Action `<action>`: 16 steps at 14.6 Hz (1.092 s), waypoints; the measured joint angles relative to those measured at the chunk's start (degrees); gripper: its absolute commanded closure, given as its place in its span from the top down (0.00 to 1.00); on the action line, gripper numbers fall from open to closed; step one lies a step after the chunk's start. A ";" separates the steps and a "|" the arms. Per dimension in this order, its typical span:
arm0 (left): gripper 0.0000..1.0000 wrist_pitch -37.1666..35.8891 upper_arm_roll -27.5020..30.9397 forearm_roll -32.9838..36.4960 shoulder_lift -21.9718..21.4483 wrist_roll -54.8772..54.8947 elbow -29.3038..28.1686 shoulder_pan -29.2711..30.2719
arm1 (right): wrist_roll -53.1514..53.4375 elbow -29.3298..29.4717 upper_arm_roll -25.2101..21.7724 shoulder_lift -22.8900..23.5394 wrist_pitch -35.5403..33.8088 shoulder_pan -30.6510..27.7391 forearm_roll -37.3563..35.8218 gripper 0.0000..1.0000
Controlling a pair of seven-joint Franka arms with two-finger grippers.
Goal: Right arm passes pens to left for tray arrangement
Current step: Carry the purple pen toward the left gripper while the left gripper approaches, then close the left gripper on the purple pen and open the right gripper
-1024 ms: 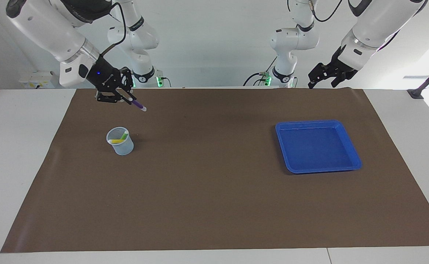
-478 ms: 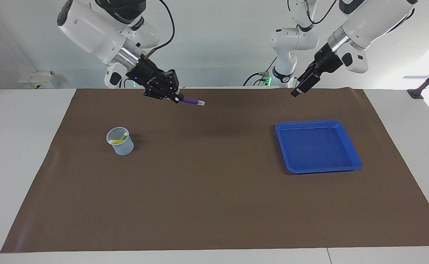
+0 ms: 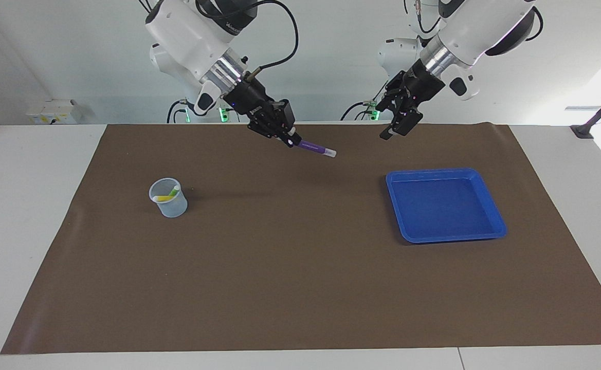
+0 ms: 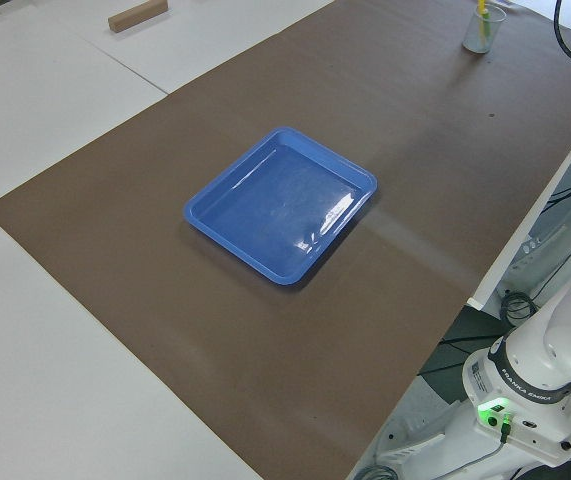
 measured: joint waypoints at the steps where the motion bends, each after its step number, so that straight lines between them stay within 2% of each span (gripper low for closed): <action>1: 1.00 2.76 0.00 -0.31 0.01 -2.52 -0.78 -0.69 | 2.15 -1.08 0.00 -0.30 2.83 1.80 0.04 0.00; 3: 1.00 7.26 -0.03 -1.62 0.02 -4.64 -2.53 -1.58 | 7.05 -3.38 0.02 -0.83 8.89 5.99 0.06 0.00; 5: 1.00 10.93 -0.05 -2.14 0.06 -6.05 -4.18 -2.62 | 9.80 -5.26 0.08 -1.49 11.49 9.02 0.06 0.00; 13: 0.99 11.17 -0.08 -2.26 0.26 -8.48 -6.54 -5.24 | 10.65 -6.86 -0.26 -2.71 11.88 9.89 0.06 0.00; 16: 0.88 11.01 -0.10 -2.26 0.25 -8.80 -6.74 -5.40 | 10.65 -6.90 -0.27 -2.71 11.88 9.89 0.06 0.00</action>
